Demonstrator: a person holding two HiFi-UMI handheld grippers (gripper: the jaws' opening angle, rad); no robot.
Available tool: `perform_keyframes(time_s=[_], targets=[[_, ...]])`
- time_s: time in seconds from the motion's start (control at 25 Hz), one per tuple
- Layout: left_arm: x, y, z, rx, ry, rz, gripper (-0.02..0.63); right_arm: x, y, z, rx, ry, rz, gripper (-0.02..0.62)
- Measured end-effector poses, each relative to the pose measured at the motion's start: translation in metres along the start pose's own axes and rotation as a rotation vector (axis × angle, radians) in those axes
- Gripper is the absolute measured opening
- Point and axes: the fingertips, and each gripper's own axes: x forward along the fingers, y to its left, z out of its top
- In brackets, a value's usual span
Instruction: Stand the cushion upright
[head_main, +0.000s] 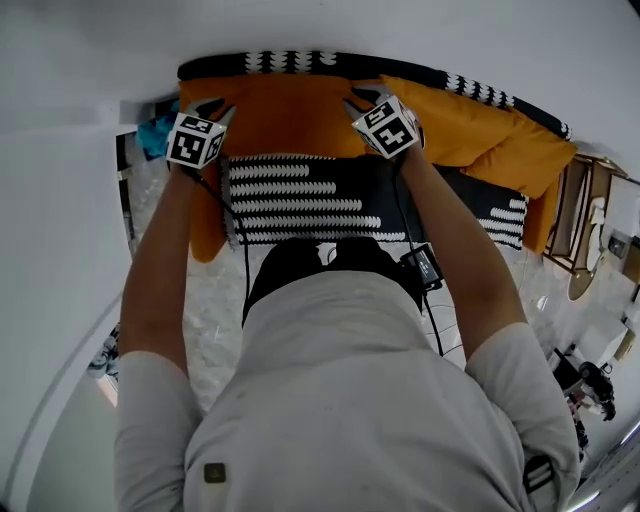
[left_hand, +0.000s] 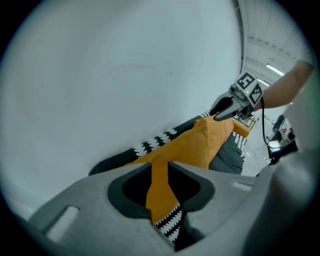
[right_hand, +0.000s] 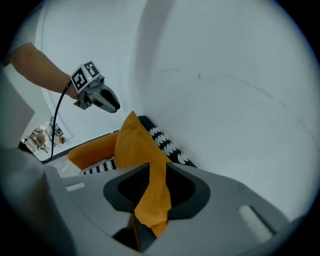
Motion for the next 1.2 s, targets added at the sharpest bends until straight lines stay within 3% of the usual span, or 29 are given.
perform_keyframes(time_s=[0.44,0.64,0.88,1.2], targets=[[-0.094,-0.078,0.033,-0.033,-0.242,-0.056,0.106,-0.117,0.072,0.037,0.108,-0.242,-0.093,0.078],[-0.145,-0.129,0.042,-0.047,-0.352,-0.09,0.087,-0.169,0.114,0.048,0.082,-0.336,-0.103,0.036],[-0.201,-0.189,0.051,-0.081,-0.449,-0.136,0.031,-0.233,0.165,0.044,0.047,-0.407,-0.084,0.011],[-0.258,-0.263,0.067,-0.014,-0.53,-0.122,0.005,-0.316,0.194,0.021,0.043,-0.514,-0.089,0.011]])
